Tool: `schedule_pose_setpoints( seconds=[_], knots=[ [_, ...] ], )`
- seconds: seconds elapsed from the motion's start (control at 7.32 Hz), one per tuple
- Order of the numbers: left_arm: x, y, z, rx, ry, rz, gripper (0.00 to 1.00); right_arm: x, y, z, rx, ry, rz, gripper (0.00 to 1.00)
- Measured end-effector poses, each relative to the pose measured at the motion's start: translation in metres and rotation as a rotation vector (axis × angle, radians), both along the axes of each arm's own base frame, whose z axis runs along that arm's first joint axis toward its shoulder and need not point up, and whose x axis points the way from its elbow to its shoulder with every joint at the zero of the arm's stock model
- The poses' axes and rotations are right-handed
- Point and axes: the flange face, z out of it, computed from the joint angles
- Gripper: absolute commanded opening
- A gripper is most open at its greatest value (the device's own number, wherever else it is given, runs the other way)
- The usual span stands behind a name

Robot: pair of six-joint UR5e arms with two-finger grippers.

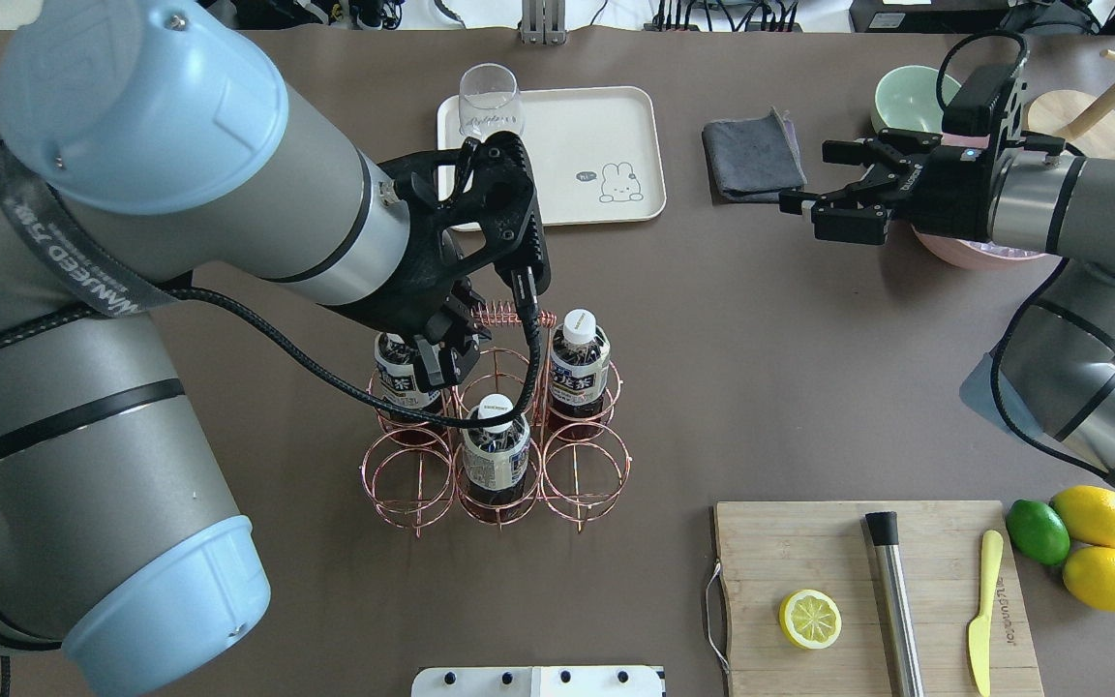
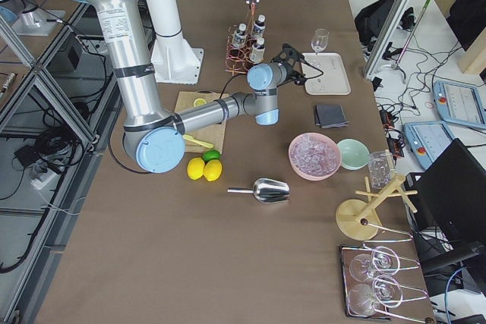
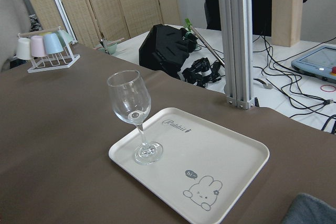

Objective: Take tea from basket to plate

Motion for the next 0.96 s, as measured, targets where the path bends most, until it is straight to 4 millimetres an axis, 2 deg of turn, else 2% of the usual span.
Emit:
schedule_pose_setpoints(
  seconds=[0.27, 0.68, 0.82, 0.96],
  knots=[
    [-0.002, -0.001, -0.001, 0.006, 0.002, -0.006, 0.00, -0.018, 0.018, -0.010, 0.068, -0.056, -0.045, 1.00],
    [-0.002, -0.002, 0.001, 0.004, -0.003, -0.009, 0.00, -0.044, 0.029, -0.044, 0.167, -0.113, -0.066, 1.00],
    [-0.002, -0.002, 0.002, 0.002, -0.006, -0.009, 0.00, -0.054, 0.034, -0.050, 0.203, -0.111, -0.068, 1.00],
    [-0.001, -0.002, 0.002, 0.001, -0.006, -0.009, 0.00, -0.067, 0.041, -0.056, 0.229, -0.115, -0.065, 0.90]
  ],
)
